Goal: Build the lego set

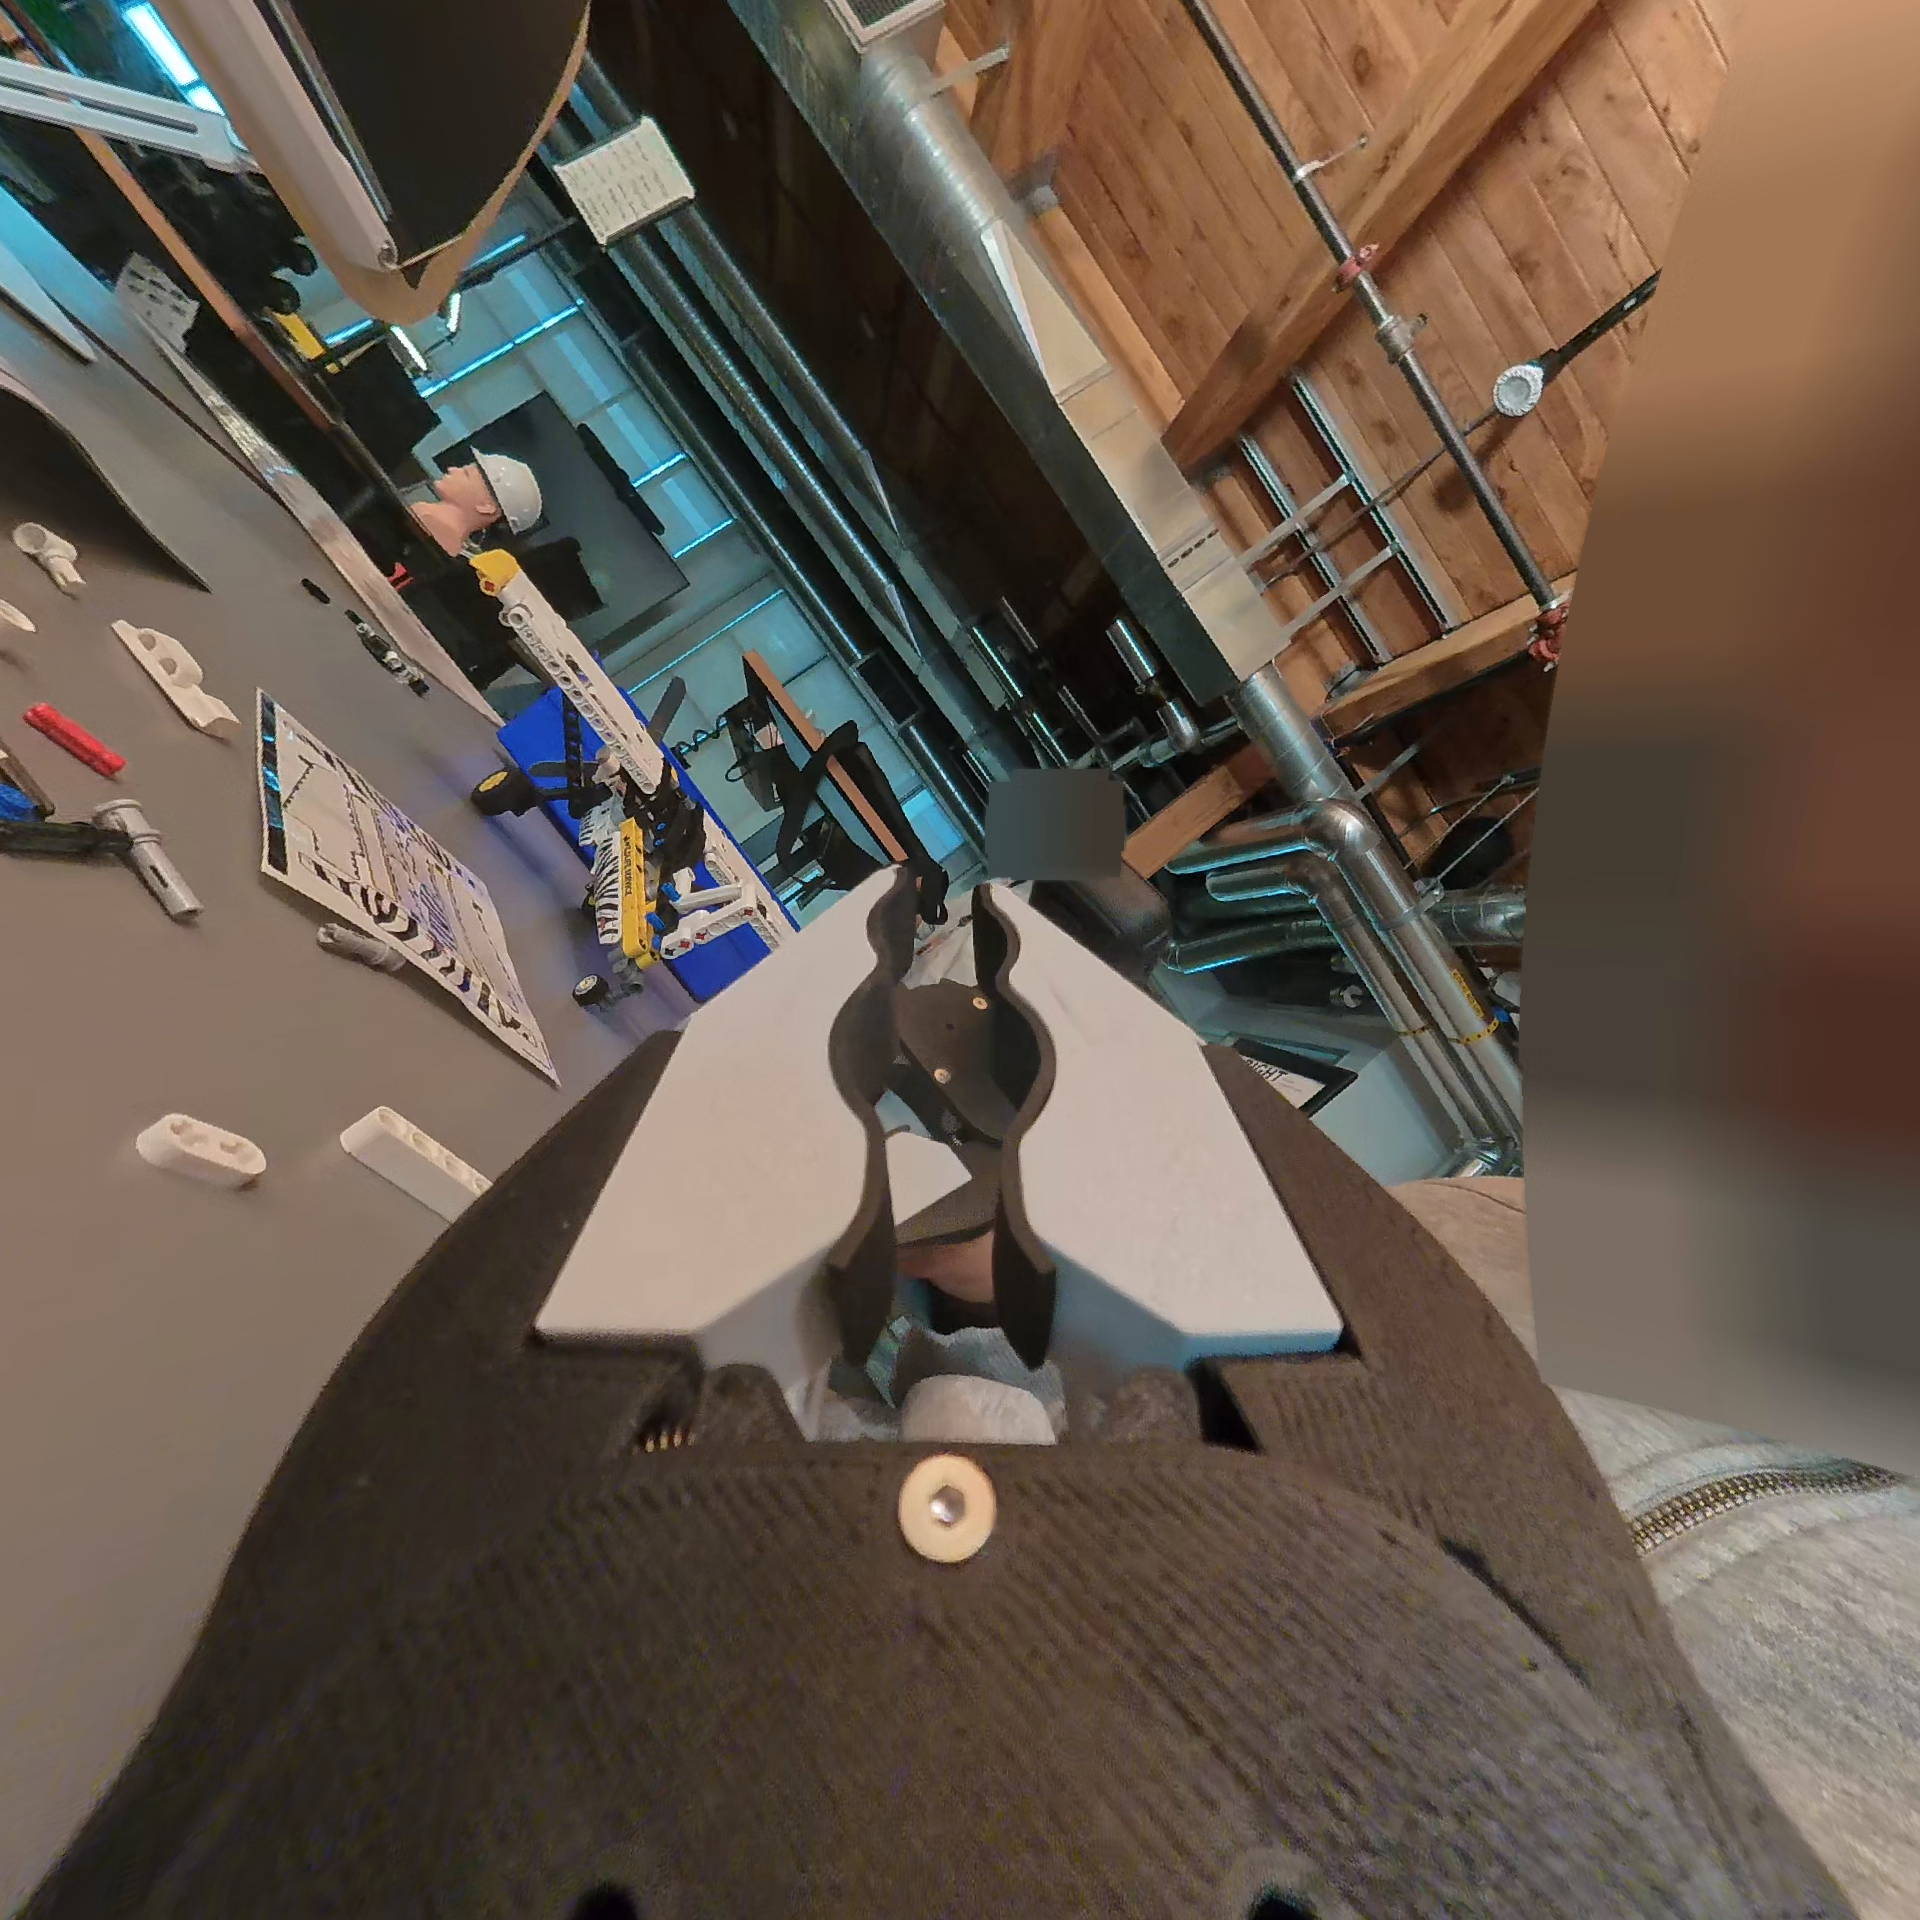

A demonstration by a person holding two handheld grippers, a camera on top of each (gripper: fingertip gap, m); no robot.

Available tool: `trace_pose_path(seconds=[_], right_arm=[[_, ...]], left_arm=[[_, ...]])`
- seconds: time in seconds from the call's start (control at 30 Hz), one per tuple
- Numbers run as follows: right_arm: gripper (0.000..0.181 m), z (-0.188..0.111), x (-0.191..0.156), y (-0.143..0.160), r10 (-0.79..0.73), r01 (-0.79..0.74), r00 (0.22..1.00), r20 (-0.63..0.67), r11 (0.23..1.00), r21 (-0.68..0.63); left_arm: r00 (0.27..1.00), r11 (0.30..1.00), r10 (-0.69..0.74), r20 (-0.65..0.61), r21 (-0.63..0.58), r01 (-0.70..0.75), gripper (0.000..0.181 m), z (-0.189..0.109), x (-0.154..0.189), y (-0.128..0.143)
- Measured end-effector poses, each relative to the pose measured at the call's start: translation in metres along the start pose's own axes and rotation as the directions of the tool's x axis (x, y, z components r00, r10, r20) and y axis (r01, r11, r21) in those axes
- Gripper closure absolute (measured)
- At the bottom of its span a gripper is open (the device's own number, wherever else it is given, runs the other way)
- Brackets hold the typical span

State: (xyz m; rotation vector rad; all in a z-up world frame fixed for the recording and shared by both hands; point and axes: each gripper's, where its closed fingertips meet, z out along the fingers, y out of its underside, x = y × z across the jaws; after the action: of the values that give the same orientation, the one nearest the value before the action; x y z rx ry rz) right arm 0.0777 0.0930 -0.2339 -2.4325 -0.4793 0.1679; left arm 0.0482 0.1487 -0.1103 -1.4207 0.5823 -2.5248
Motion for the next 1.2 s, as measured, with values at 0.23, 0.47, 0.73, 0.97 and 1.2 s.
trace_pose_path(seconds=[0.23, 0.47, 0.73, 0.97, 1.2], right_arm=[[0.136, -0.023, -0.002, 0.001, -0.165, 0.161, 0.985, 0.058, 0.984, 0.071], [0.142, -0.033, 0.011, 0.019, -0.049, 0.03, 0.964, 0.261, 0.997, 0.078], [0.142, -0.027, -0.011, 0.025, -0.113, 0.094, 0.924, 0.366, 0.993, 0.069], [0.144, -0.031, -0.006, 0.018, -0.151, 0.106, 0.911, 0.383, 0.985, 0.137], [0.145, -0.026, 0.004, 0.015, -0.314, 0.261, 0.902, 0.296, 0.943, 0.205]], left_arm=[[0.992, 0.985, 0.114, 0.048, -0.135, -0.106, 0.171, 0.004, 0.001, 0.016], [0.882, 0.8, 0.436, 0.18, -0.526, -0.288, 0.167, 0.018, -0.025, 0.08], [0.658, 0.617, 0.662, 0.359, -0.759, -0.207, 0.152, -0.003, -0.065, 0.117], [0.677, 0.643, 0.632, 0.377, -0.743, -0.187, 0.143, -0.001, -0.07, 0.118], [0.69, 0.513, 0.675, 0.261, -0.839, -0.184, 0.14, 0.005, -0.075, 0.129]])
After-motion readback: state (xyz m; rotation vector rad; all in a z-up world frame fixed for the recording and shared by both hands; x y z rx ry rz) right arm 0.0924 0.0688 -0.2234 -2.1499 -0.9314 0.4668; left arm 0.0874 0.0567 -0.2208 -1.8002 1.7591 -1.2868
